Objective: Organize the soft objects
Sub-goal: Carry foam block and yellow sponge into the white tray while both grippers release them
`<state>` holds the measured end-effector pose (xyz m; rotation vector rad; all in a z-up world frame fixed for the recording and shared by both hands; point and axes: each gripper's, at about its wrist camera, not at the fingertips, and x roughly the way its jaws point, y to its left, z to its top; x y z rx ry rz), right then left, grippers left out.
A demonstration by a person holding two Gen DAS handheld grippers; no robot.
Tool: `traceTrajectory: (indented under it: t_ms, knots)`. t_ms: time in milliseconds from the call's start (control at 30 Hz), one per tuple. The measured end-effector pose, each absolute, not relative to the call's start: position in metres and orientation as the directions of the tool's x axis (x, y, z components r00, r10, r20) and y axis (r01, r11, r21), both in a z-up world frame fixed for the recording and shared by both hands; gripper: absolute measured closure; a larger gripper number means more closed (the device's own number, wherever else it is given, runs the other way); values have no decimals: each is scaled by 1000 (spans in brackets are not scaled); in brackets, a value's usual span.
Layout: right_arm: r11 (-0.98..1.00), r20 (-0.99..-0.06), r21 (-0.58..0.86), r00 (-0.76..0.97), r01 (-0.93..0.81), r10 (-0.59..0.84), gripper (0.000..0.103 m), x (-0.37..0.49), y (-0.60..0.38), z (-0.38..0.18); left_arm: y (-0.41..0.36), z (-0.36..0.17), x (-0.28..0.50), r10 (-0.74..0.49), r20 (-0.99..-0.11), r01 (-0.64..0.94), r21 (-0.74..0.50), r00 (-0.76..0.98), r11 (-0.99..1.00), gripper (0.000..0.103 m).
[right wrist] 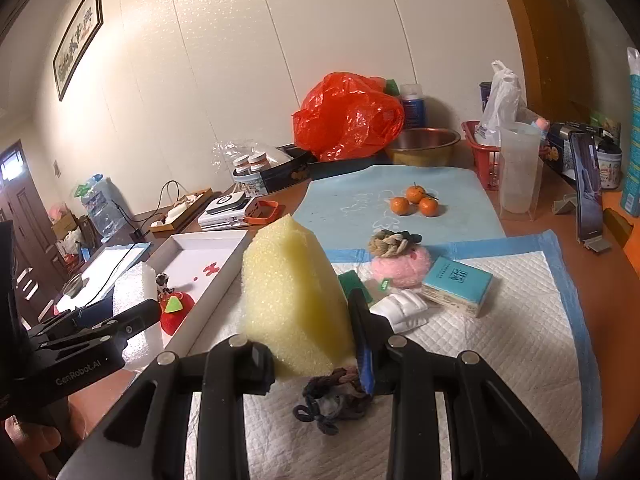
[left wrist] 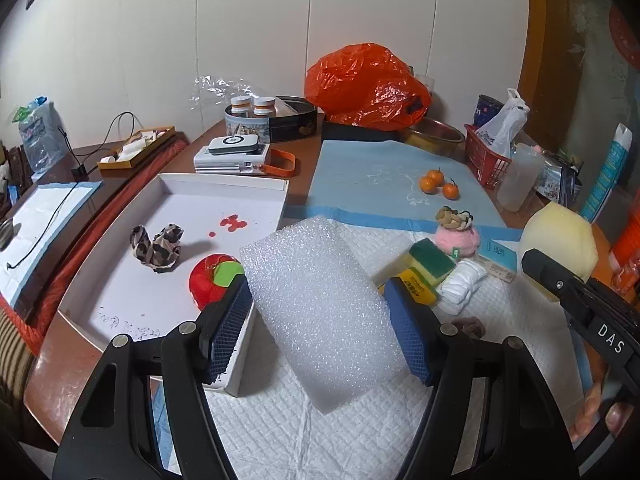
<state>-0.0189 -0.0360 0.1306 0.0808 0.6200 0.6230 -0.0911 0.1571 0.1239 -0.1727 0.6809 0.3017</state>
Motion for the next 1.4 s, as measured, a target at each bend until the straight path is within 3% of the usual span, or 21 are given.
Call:
traceTrajectory:
  t_ms: [1400]
  knots:
    - [762, -534, 246, 572, -600, 623, 71, -41, 33, 123, 219, 128, -130, 270, -625, -401, -75, 732, 913, 34]
